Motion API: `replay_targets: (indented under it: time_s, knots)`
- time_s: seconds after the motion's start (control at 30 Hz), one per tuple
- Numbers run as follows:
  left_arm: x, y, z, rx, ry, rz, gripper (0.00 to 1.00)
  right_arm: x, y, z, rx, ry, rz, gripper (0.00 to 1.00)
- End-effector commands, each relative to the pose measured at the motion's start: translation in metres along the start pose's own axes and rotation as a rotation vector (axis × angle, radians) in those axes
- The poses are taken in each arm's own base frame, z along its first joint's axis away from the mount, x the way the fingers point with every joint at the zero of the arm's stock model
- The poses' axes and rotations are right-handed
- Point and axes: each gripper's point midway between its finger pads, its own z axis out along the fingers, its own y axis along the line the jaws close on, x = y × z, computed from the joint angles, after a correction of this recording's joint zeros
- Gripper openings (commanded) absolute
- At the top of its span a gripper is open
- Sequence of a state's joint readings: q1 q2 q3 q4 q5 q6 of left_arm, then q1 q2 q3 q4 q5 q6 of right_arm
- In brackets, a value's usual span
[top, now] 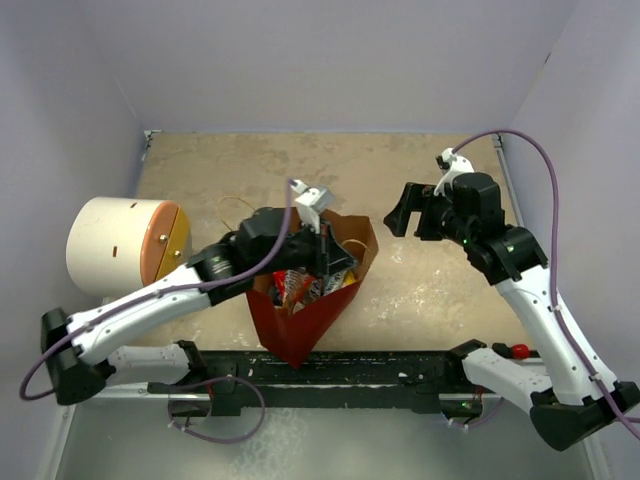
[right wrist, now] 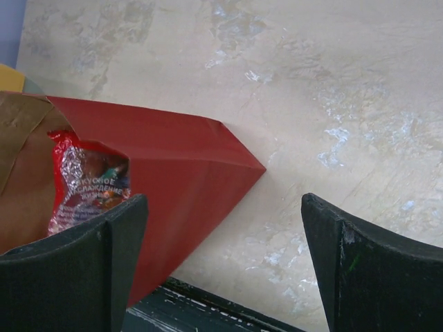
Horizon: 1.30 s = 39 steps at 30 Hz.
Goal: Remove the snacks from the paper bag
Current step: Move the paper bag to the center of the board, then adjust the paper bag at the center of the board.
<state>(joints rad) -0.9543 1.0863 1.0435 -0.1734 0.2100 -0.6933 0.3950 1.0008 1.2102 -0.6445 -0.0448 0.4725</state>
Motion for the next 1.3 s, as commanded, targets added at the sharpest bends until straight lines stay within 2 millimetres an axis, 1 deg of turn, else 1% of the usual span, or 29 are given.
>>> replay_targets:
  time_s: [0.0, 0.13, 0.2, 0.27, 0.4, 0.43, 0.47, 0.5, 0.53, 0.57, 0.63, 0.67, 0.7, 0.77, 0.8, 0.83, 0.97, 1.03, 1.07, 1.13, 1.17, 1.2, 1.27]
  knots:
    - [-0.030, -0.006, 0.040, -0.034, -0.103, -0.018, 0.03, -0.010, 0.011, -0.011, -0.041, -0.043, -0.020, 0.93]
    - [-0.045, -0.005, 0.060, -0.053, -0.141, 0.000, 0.02, -0.014, 0.003, -0.017, 0.000, -0.072, -0.030, 0.93]
    - [-0.054, -0.006, 0.067, -0.061, -0.150, 0.034, 0.02, -0.017, -0.001, -0.019, 0.031, -0.087, -0.030, 0.94]
    - [-0.061, -0.001, 0.073, -0.096, -0.155, 0.065, 0.03, -0.022, -0.006, -0.021, 0.060, -0.106, -0.031, 0.94]
    - [-0.069, 0.004, 0.085, -0.127, -0.140, 0.110, 0.04, -0.032, -0.008, -0.022, 0.084, -0.139, -0.043, 0.94]
    - [-0.071, 0.004, 0.087, -0.128, -0.131, 0.116, 0.06, -0.033, -0.007, -0.022, 0.083, -0.142, -0.046, 0.94]
    - [-0.071, 0.005, 0.089, -0.131, -0.119, 0.123, 0.09, -0.035, -0.006, -0.021, 0.079, -0.142, -0.047, 0.94]
    - [-0.072, 0.005, 0.090, -0.133, -0.111, 0.129, 0.16, -0.036, -0.005, -0.021, 0.074, -0.143, -0.048, 0.94]
    - [-0.075, 0.003, 0.090, -0.133, -0.105, 0.136, 0.26, -0.037, -0.004, -0.022, 0.068, -0.146, -0.048, 0.94]
    - [-0.074, 0.004, 0.090, -0.141, -0.088, 0.144, 0.35, -0.038, -0.003, -0.023, 0.064, -0.151, -0.049, 0.94]
    - [-0.074, 0.006, 0.084, -0.161, -0.061, 0.157, 0.60, -0.041, -0.004, -0.025, 0.074, -0.159, -0.049, 0.94]
    - [-0.073, 0.009, 0.079, -0.179, -0.046, 0.150, 0.68, -0.043, -0.005, -0.027, 0.086, -0.161, -0.046, 0.94]
    - [-0.075, 0.010, 0.071, -0.190, -0.035, 0.144, 0.75, -0.045, -0.007, -0.029, 0.101, -0.162, -0.044, 0.94]
    - [-0.075, 0.011, 0.054, -0.208, -0.007, 0.138, 0.92, -0.047, -0.008, -0.034, 0.115, -0.166, -0.041, 0.94]
    - [-0.078, 0.010, 0.043, -0.215, -0.005, 0.136, 0.94, -0.048, -0.009, -0.036, 0.119, -0.169, -0.040, 0.94]
    - [-0.081, 0.008, 0.032, -0.222, -0.004, 0.134, 0.99, -0.049, -0.009, -0.038, 0.120, -0.174, -0.040, 0.94]
    - [-0.103, 0.000, -0.021, -0.269, -0.027, 0.114, 0.99, -0.055, -0.005, -0.045, 0.100, -0.196, -0.059, 0.94]
    - [-0.111, 0.003, -0.051, -0.347, -0.049, 0.082, 0.99, -0.060, 0.000, -0.049, 0.091, -0.196, -0.051, 0.94]
    - [-0.112, 0.008, -0.066, -0.399, -0.062, 0.065, 0.99, -0.059, 0.006, -0.049, 0.063, -0.184, -0.043, 0.94]
    - [-0.105, 0.023, -0.095, -0.514, -0.071, 0.015, 0.99, -0.059, 0.021, -0.049, -0.016, -0.175, -0.028, 0.94]
    - [-0.098, 0.032, -0.109, -0.580, -0.070, -0.016, 0.99, -0.057, 0.031, -0.051, -0.072, -0.166, -0.025, 0.94]
    - [-0.091, 0.042, -0.124, -0.655, -0.075, -0.054, 0.99, -0.056, 0.041, -0.053, -0.128, -0.162, -0.023, 0.94]
    - [-0.079, 0.054, -0.151, -0.759, -0.088, -0.122, 0.99, -0.054, 0.060, -0.062, -0.240, -0.161, -0.025, 0.94]
